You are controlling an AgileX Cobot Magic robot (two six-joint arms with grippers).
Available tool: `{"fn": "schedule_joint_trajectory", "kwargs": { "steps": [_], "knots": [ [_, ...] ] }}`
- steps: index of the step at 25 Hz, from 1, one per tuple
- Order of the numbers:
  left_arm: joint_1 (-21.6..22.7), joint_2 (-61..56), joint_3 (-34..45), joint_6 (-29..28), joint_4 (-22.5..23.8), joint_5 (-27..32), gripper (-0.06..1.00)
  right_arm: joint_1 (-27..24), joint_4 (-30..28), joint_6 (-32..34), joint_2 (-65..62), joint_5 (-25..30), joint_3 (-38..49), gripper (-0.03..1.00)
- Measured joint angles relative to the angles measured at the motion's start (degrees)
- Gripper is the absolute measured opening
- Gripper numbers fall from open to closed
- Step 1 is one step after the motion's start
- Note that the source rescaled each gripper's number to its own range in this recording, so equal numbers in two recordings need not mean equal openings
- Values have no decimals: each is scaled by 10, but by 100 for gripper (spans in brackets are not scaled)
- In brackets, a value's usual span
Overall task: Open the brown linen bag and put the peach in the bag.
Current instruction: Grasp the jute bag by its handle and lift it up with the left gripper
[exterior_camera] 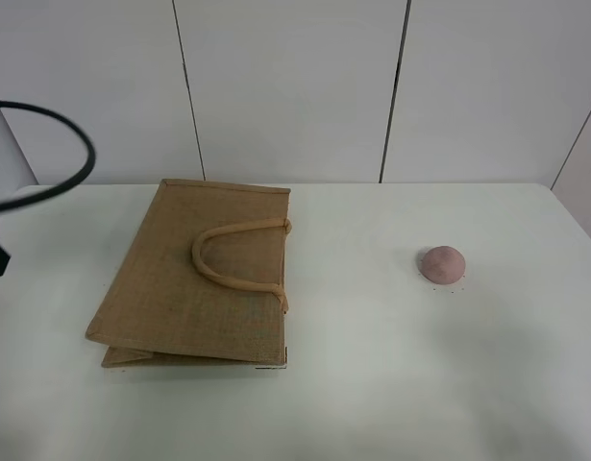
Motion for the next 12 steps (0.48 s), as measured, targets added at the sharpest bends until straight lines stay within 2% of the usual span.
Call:
{"fn": "schedule_joint_trajectory", "kwargs": {
  "steps": [8,12],
  "knots": [
    [0,294,-248,-2,-11,13,100,0,0,0,0,0,0,100],
    [-13,393,-345,-36,-15,35,100,0,0,0,0,0,0,100]
  ]
}}
